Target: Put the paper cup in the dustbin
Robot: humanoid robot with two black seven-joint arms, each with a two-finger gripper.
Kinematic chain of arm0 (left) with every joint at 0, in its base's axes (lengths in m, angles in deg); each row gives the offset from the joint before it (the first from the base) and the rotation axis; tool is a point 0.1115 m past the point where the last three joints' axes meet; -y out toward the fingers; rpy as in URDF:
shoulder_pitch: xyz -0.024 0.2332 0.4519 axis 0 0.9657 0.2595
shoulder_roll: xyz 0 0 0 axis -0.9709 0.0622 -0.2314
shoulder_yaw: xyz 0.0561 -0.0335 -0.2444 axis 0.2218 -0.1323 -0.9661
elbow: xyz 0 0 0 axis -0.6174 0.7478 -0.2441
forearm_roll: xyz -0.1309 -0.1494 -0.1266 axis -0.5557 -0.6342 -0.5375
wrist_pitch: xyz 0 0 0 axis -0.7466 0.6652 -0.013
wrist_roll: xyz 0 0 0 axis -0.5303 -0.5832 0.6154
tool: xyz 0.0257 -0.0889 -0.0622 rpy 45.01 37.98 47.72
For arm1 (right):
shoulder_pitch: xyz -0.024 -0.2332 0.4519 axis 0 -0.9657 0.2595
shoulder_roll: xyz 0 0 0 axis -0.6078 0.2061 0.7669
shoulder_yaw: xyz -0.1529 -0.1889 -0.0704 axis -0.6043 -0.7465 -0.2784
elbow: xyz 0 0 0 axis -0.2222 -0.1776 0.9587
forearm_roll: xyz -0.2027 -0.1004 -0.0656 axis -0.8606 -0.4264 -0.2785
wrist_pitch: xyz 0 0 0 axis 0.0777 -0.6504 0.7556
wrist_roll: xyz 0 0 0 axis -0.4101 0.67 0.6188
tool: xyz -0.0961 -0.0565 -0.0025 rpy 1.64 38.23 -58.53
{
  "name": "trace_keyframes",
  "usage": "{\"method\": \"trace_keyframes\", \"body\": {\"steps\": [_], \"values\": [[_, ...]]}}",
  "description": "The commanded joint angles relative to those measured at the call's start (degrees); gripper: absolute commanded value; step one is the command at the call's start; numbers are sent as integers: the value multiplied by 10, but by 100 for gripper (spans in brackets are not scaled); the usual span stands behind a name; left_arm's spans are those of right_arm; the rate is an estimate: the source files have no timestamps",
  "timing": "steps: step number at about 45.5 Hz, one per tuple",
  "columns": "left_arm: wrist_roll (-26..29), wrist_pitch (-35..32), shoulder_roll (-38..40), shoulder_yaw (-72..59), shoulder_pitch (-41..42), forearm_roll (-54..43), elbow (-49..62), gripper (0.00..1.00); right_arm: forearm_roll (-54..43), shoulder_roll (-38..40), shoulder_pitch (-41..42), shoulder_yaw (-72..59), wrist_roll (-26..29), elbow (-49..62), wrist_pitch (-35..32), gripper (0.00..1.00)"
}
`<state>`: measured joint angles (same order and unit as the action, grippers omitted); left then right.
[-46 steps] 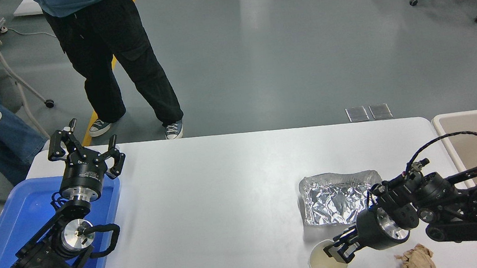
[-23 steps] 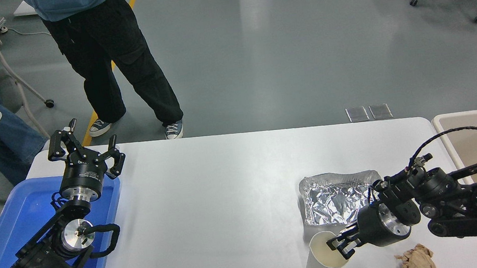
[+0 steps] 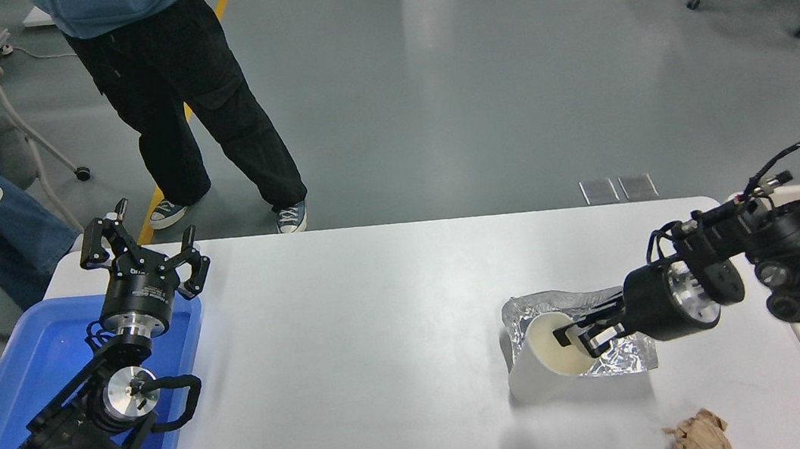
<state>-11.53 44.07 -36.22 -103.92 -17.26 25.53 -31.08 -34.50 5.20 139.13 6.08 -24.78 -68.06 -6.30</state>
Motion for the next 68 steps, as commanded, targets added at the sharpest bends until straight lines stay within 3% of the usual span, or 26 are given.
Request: {"method": "trace_keyframes", "body": {"steps": [1,23,42,54,68], "values": [[0,-1,0,0,0,0,0,100,42,95,106,-6,-17,-46,-27,0],[0,-1,-1,0,0,-1,0,100,104,125,233,-65,-25,-43,-57,0],[0,-1,-1,0,0,0,0,100,104,151,224,-74,-25,-28,-51,0],[0,-1,-1,0,0,-1,0,100,131,216,217,-60,-25,8,-49,0],[0,-1,-1,0,0,-1,0,100,201,298,149,0,-26,69,-38,0]]}}
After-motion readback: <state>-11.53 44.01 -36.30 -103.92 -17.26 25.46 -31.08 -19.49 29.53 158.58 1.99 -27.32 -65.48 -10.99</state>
